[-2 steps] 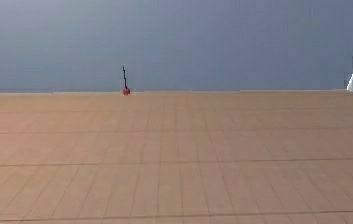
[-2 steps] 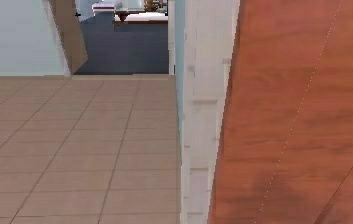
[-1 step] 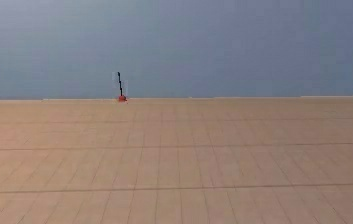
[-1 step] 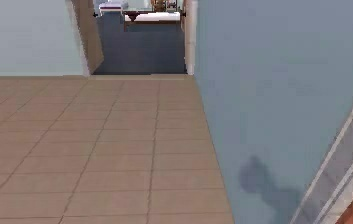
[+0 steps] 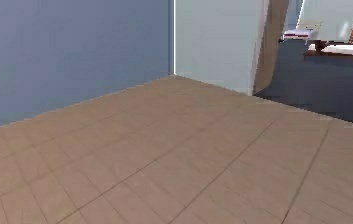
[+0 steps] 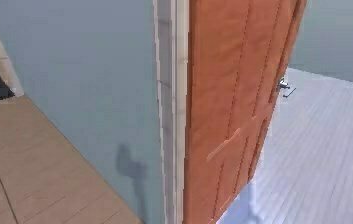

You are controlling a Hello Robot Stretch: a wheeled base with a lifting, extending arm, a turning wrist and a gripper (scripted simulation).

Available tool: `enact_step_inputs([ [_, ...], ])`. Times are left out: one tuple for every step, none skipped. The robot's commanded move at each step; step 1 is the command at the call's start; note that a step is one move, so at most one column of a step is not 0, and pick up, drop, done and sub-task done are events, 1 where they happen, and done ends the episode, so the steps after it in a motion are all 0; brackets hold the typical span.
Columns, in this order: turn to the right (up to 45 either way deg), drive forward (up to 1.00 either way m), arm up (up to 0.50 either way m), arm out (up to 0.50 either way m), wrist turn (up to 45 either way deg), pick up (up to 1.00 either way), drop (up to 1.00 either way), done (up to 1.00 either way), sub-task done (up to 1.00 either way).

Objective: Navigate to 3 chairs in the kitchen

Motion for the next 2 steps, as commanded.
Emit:
enact_step_inputs([
  [39.0, 0.00, 0.00, 0.00, 0.0, 0.00, 0.00, 0.00, 0.00],
  [0.0, 1.00, 0.00, 0.00, 0.0, 0.00, 0.00, 0.00, 0.00],
])
